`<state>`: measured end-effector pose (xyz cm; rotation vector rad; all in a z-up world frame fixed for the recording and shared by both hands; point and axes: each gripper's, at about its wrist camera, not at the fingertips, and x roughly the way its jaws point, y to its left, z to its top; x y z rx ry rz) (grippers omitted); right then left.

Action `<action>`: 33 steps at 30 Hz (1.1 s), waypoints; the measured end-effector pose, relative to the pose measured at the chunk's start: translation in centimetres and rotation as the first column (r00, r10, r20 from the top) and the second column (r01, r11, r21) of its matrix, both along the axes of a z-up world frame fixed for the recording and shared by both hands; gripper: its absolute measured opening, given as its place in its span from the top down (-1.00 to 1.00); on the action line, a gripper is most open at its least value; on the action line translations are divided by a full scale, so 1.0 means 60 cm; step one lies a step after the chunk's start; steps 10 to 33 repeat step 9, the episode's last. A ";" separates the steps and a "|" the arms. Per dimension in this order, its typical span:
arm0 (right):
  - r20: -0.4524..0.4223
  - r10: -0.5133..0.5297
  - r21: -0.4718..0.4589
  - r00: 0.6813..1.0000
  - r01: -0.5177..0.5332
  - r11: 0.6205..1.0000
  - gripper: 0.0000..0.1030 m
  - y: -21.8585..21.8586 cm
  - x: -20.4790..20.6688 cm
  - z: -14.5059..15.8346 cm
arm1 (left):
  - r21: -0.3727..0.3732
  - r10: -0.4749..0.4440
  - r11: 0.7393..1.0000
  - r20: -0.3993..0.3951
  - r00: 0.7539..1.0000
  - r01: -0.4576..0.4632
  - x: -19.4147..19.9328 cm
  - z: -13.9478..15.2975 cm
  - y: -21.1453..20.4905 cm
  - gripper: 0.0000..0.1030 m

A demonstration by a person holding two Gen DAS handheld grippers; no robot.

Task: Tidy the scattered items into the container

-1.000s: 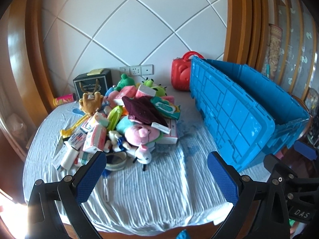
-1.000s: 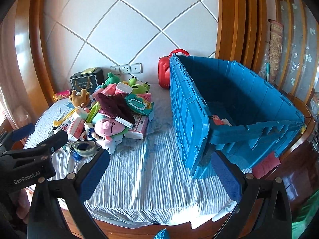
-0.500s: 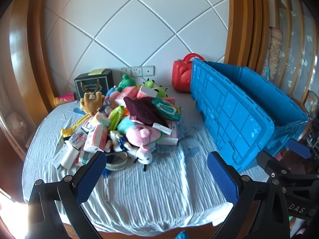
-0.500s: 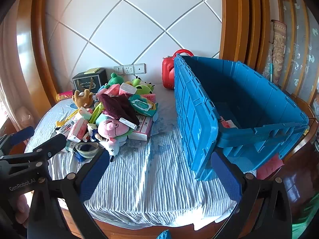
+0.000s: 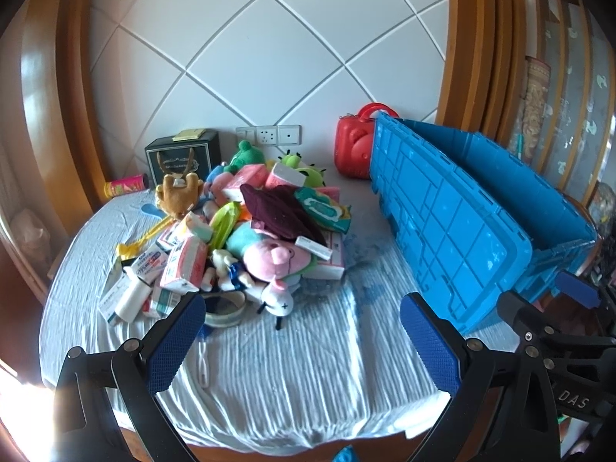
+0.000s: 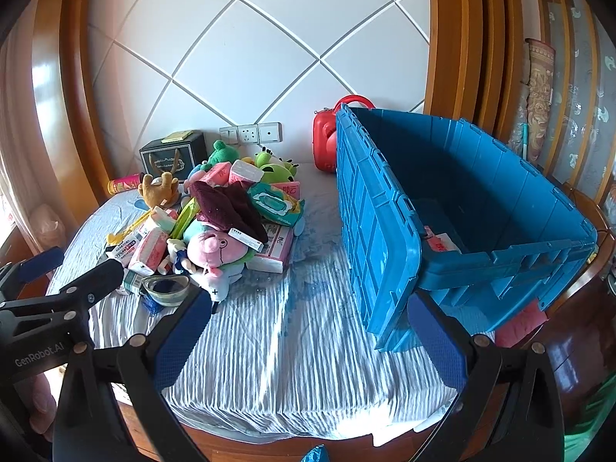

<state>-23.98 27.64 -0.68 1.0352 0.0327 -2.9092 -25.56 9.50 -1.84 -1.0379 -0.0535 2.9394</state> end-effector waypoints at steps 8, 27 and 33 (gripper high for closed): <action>0.002 0.000 0.003 1.000 0.000 1.000 -1.00 0.000 -0.003 0.000 | -0.041 0.019 0.999 -0.040 0.999 -0.021 0.005 0.002 0.005 -0.99; 0.002 0.000 0.002 1.000 0.000 1.000 -1.00 0.000 -0.003 0.000 | -0.045 0.018 0.999 -0.041 0.999 -0.020 0.005 0.002 0.006 -0.99; 0.002 0.000 0.002 1.000 0.000 1.000 -1.00 0.000 -0.003 0.000 | -0.045 0.018 0.999 -0.041 0.999 -0.020 0.005 0.002 0.006 -0.99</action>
